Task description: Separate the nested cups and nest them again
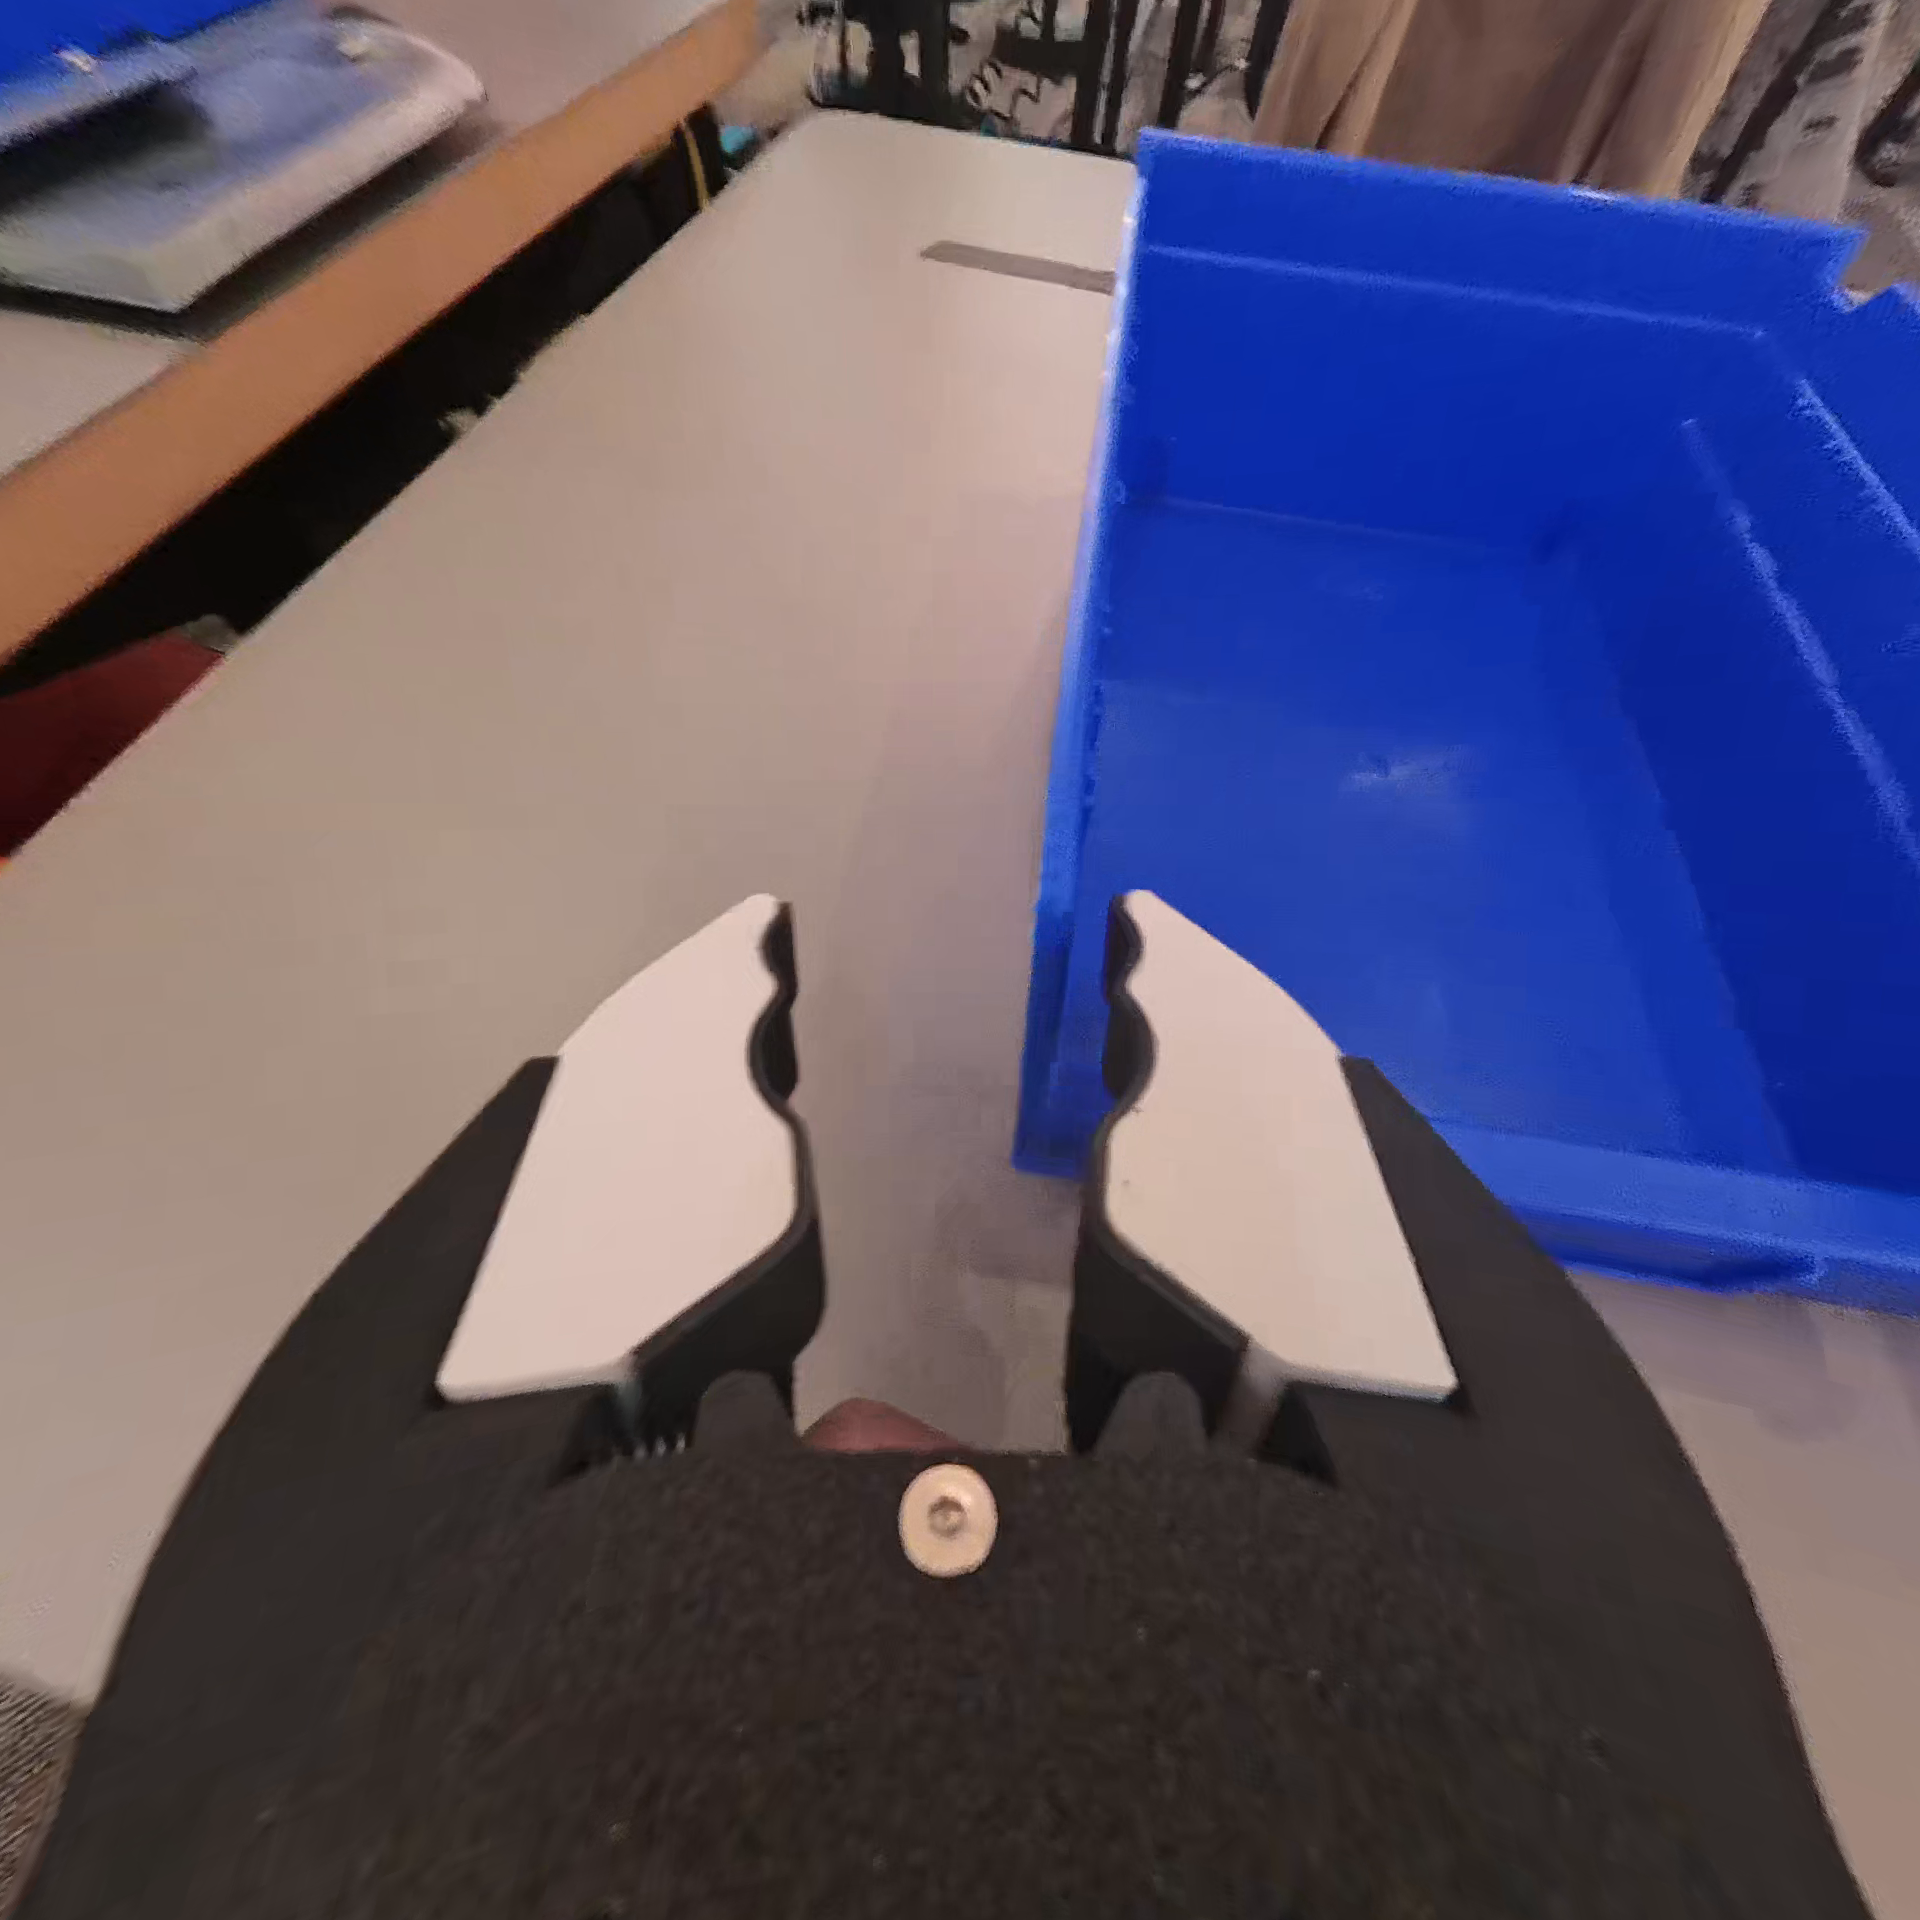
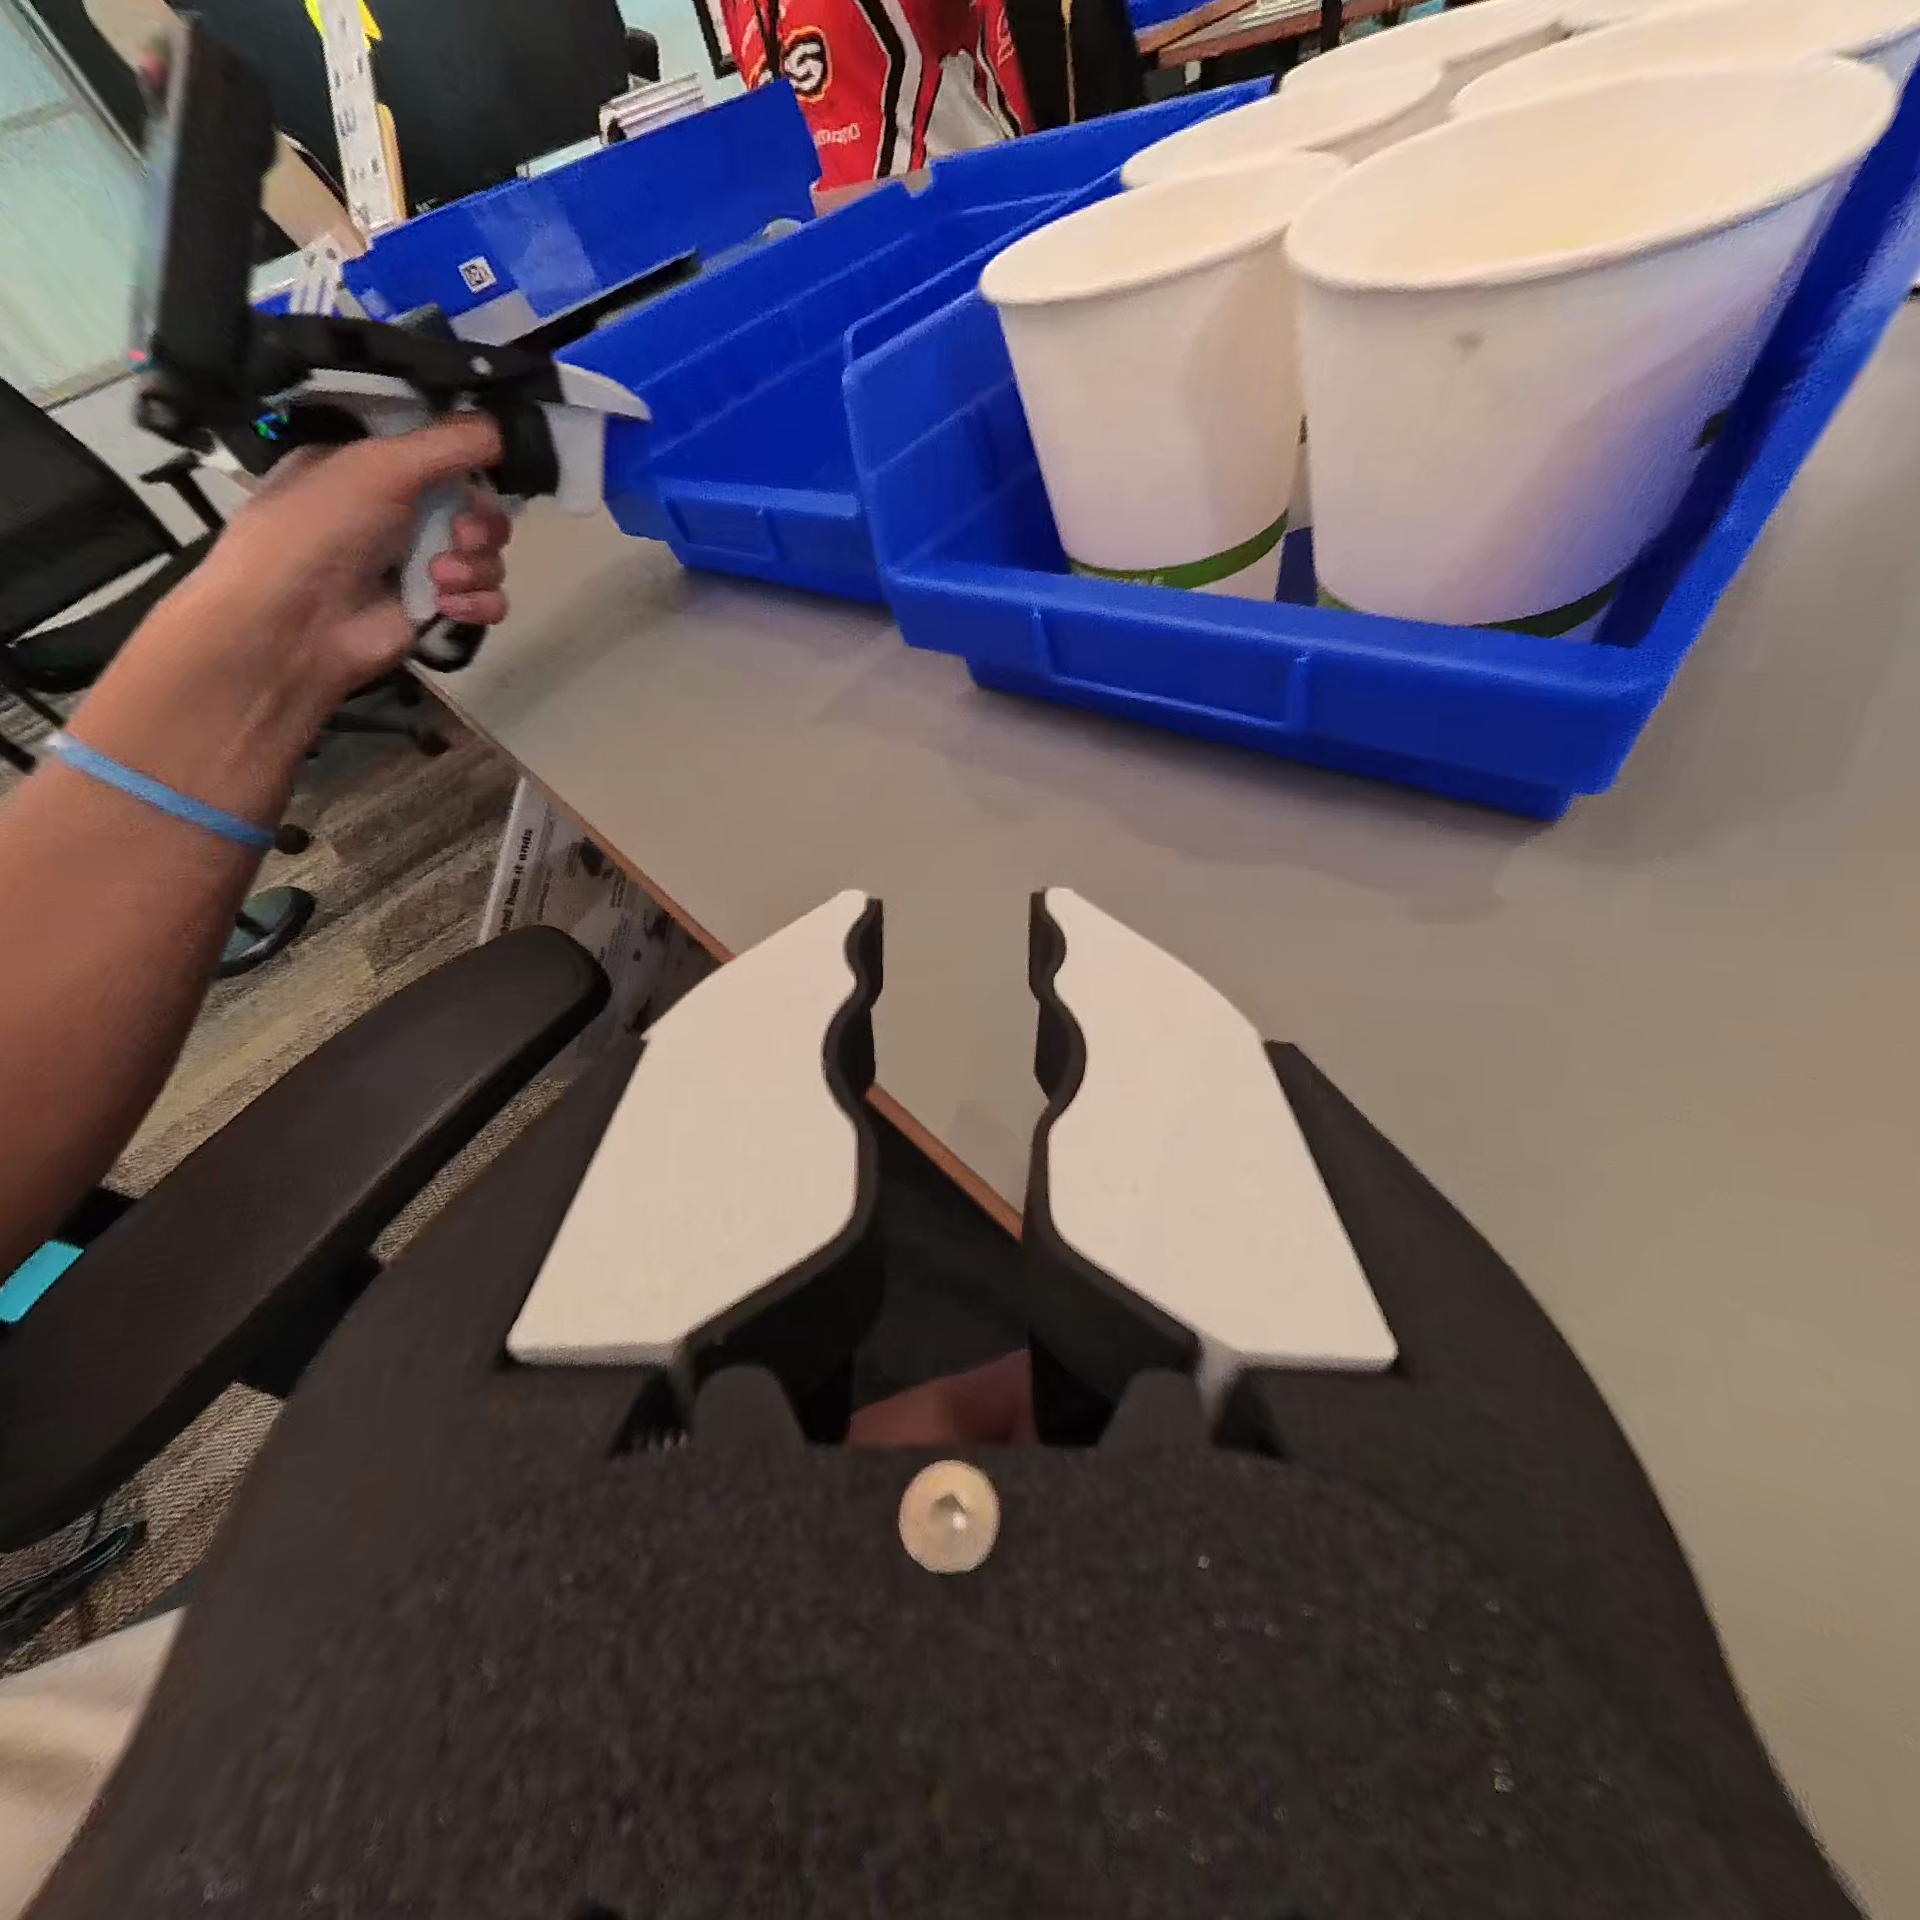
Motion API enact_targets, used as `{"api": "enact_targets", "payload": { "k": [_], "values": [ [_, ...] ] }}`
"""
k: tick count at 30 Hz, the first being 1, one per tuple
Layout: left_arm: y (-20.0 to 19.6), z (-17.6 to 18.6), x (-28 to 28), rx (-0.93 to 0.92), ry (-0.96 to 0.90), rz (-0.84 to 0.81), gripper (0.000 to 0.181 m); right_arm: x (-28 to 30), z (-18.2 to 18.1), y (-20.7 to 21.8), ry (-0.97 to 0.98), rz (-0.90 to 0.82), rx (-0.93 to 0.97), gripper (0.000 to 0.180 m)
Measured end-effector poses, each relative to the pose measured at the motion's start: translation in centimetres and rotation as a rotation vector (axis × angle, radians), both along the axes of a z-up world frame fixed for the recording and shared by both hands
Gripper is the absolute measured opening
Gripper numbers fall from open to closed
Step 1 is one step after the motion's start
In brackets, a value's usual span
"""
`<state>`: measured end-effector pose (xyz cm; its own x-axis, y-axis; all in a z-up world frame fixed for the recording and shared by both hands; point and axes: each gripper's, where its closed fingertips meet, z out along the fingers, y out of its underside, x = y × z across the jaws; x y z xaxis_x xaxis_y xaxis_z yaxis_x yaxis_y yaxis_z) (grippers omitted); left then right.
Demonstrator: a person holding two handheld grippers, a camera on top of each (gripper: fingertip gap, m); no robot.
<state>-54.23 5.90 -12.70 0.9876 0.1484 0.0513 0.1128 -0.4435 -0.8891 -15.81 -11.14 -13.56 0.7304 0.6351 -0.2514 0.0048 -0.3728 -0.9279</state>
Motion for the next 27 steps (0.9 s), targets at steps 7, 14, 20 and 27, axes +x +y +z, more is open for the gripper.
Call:
{"api": "enact_targets", "payload": {
  "k": [7, 14, 20, 27],
  "values": [
    [-0.9, -0.7, 2.6, -0.003, -0.036, -0.041, 0.002, -3.4, -0.3, 0.3, -0.026, -0.004, -0.009, 0.027],
    [-8.9, -0.6, 5.4, 0.040, 0.058, 0.000, 0.004, -11.2, 0.9, 2.9, -0.150, -0.047, 0.118, 0.035],
    [-16.0, -0.5, 5.6, 0.093, 0.007, 0.075, 0.003, -14.0, 1.0, 4.7, -0.148, -0.084, 0.111, 0.030],
    [-20.2, 0.5, 6.8, 0.169, 0.111, 0.111, 0.003, -14.0, 2.2, 4.6, -0.147, -0.137, 0.141, 0.005]
  ]
}}
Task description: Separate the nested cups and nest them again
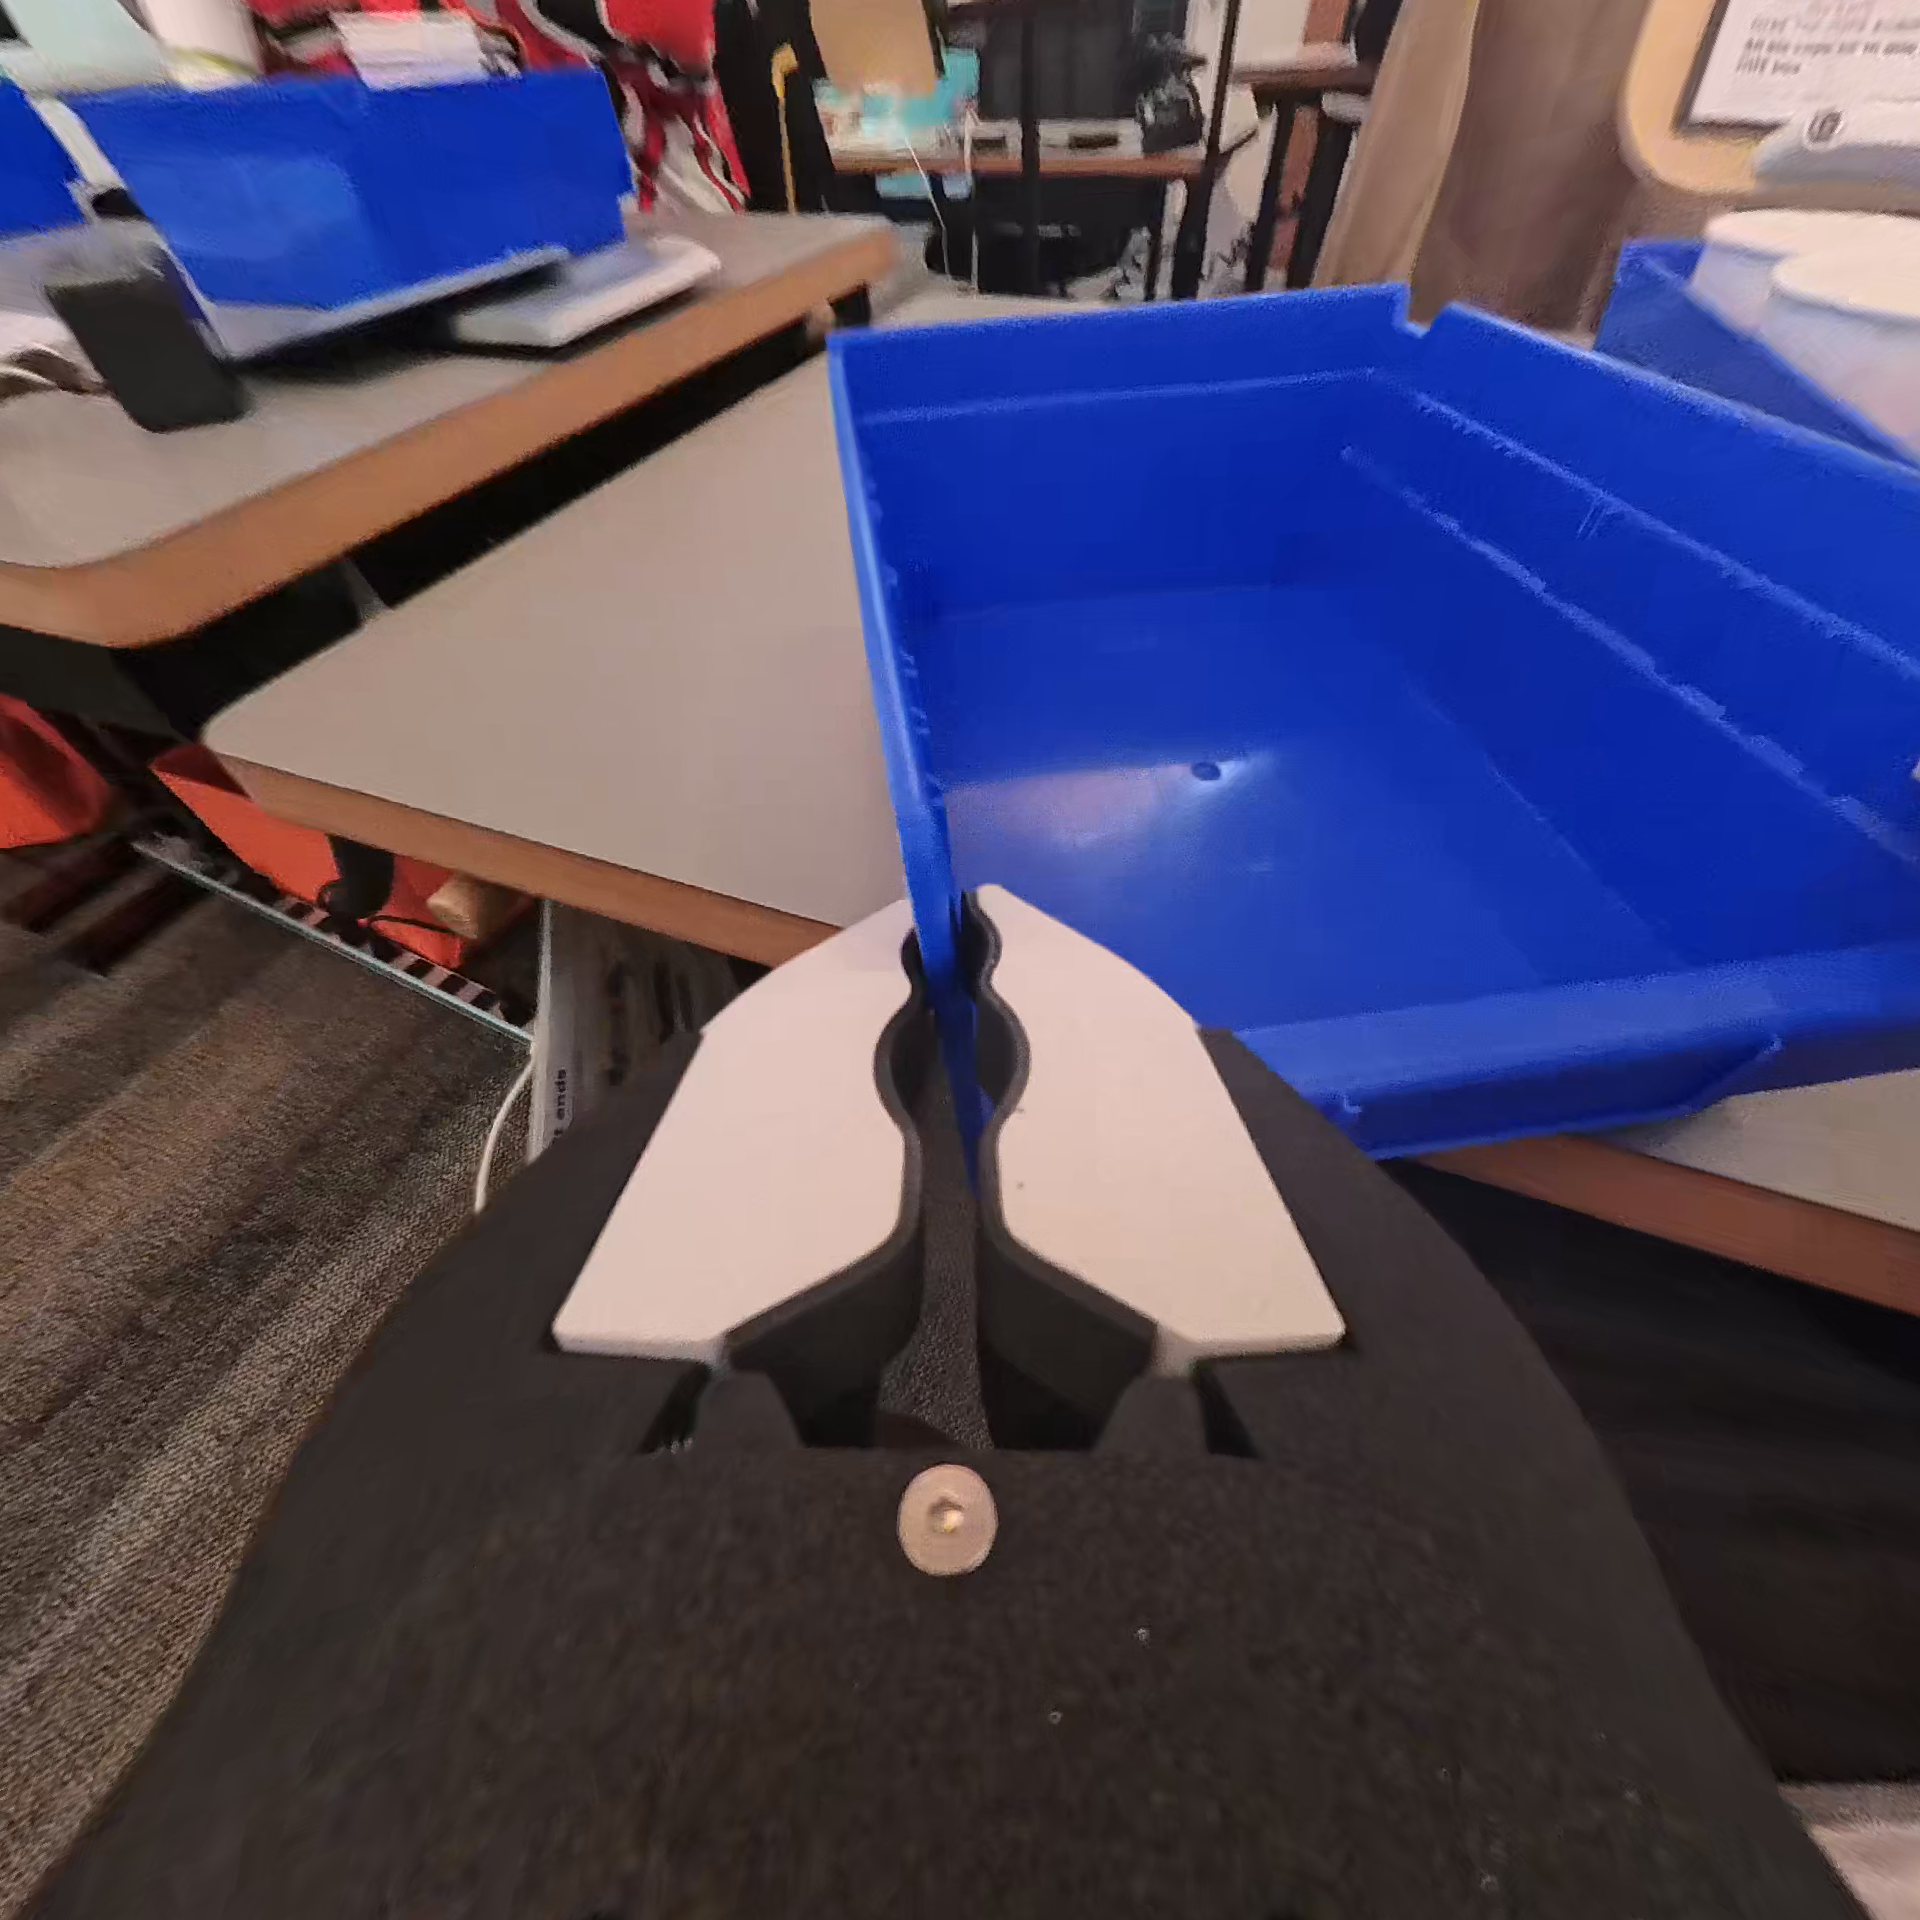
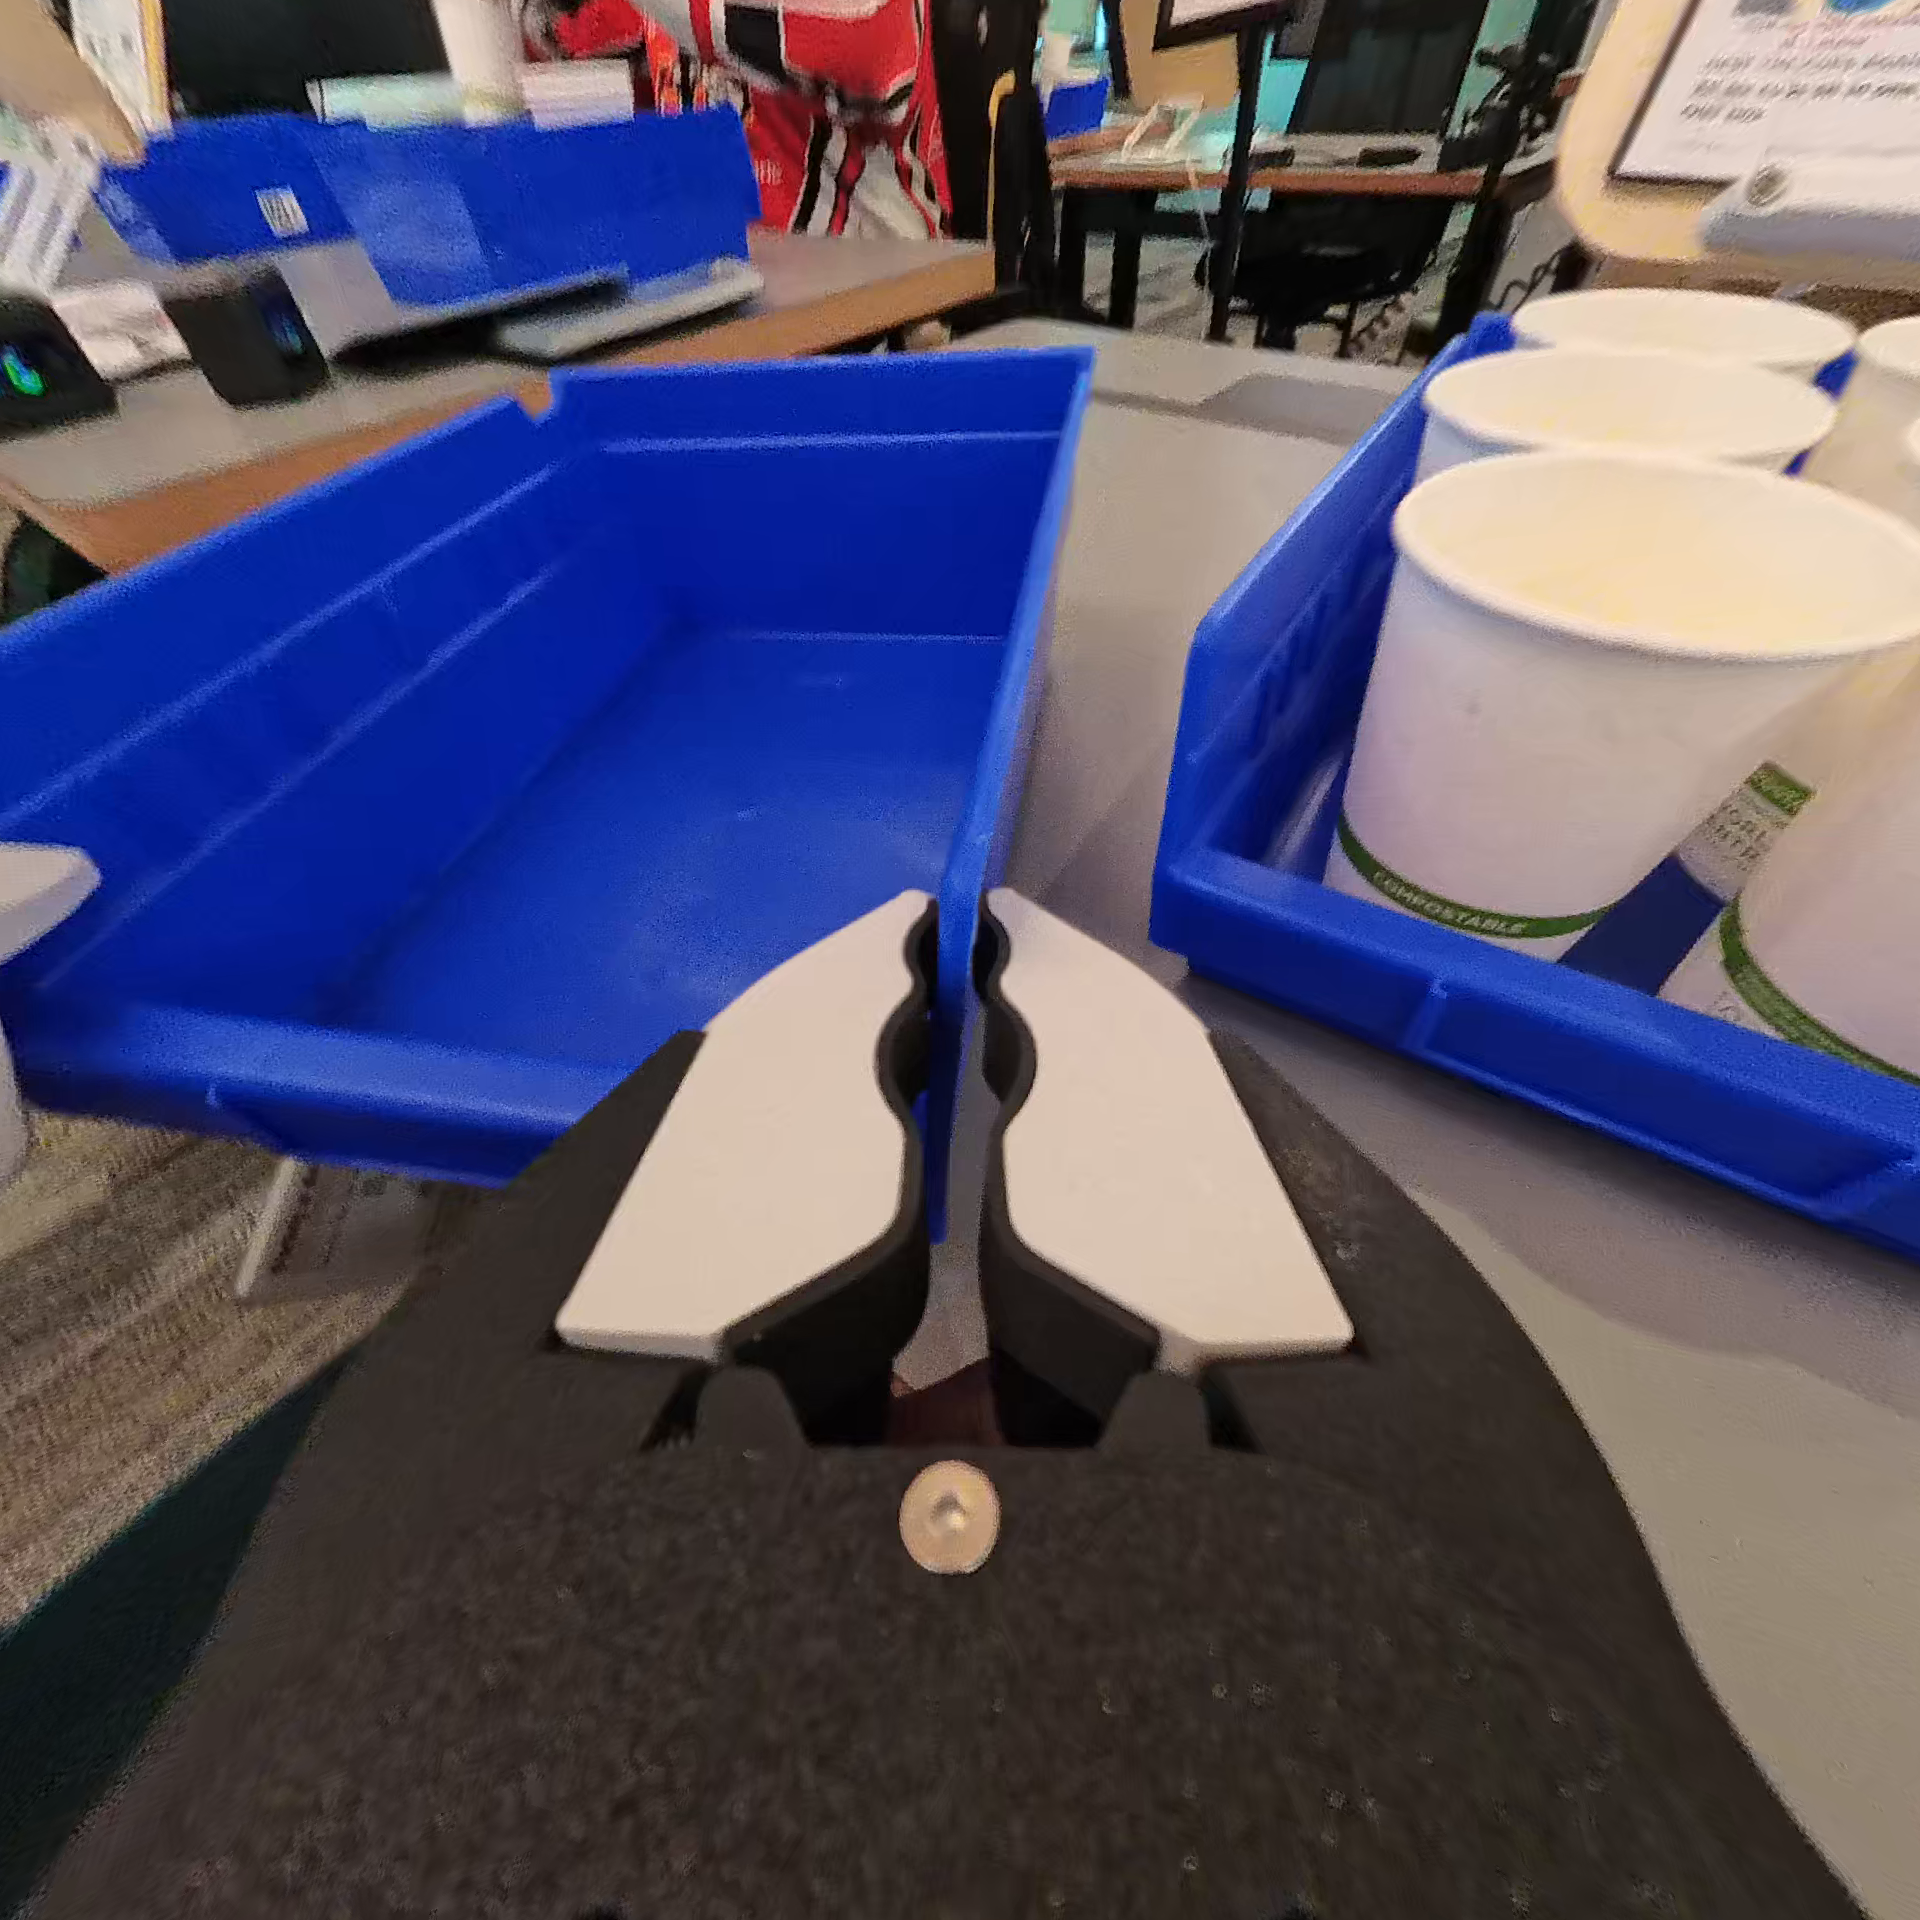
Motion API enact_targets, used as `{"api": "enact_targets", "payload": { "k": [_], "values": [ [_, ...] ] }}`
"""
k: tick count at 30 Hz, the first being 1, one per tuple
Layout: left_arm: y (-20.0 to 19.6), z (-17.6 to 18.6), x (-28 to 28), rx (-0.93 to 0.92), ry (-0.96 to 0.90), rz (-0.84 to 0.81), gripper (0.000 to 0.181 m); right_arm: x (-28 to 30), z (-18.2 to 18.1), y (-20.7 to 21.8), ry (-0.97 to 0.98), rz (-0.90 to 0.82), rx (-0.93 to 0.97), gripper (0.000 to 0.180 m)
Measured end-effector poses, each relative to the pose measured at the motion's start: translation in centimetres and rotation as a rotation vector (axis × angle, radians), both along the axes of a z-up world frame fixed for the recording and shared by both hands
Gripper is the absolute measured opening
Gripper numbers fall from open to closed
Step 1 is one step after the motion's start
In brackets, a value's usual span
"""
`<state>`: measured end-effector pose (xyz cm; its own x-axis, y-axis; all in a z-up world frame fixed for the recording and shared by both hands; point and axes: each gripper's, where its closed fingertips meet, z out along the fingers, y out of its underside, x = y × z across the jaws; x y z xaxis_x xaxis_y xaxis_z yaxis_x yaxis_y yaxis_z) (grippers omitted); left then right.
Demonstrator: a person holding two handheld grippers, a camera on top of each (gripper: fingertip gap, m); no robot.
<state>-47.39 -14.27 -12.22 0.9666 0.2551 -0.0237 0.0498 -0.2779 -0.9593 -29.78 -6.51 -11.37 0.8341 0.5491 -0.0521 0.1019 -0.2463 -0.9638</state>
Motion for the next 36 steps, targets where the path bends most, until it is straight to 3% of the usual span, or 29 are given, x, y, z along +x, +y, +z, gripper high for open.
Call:
{"api": "enact_targets", "payload": {
  "k": [4, 8, 13, 18, 23, 28, 32, 36],
  "values": [
    [-0.9, 3.9, 1.0, 0.148, 0.035, 0.036, 0.004, 0.9, 4.6, -0.1, 0.064, -0.039, 0.130, 0.004],
    [0.3, 11.1, 3.9, 0.322, 0.119, -0.005, 0.004, 4.7, 11.7, 0.5, 0.132, -0.113, 0.283, 0.003],
    [5.2, 18.9, 12.9, 0.430, 0.166, -0.237, 0.004, 15.4, 19.3, 1.4, 0.143, -0.291, 0.407, 0.004],
    [9.5, 21.7, 26.7, 0.455, 0.230, -0.459, 0.005, 29.8, 21.7, 1.7, 0.144, -0.526, 0.426, 0.003],
    [12.4, 18.4, 40.8, 0.364, 0.207, -0.637, 0.007, 43.2, 20.1, 2.2, 0.179, -0.681, 0.314, 0.003],
    [15.2, 12.5, 50.9, 0.231, 0.095, -0.723, 0.005, 52.6, 13.3, 3.4, 0.077, -0.785, 0.166, 0.003],
    [16.8, 7.5, 55.1, 0.116, 0.106, -0.741, 0.005, 56.4, 6.8, 5.2, 0.100, -0.777, 0.022, 0.003],
    [17.9, 3.2, 55.9, 0.031, 0.161, -0.725, 0.006, 57.2, 2.0, 7.5, 0.079, -0.712, -0.067, 0.003]
  ]
}}
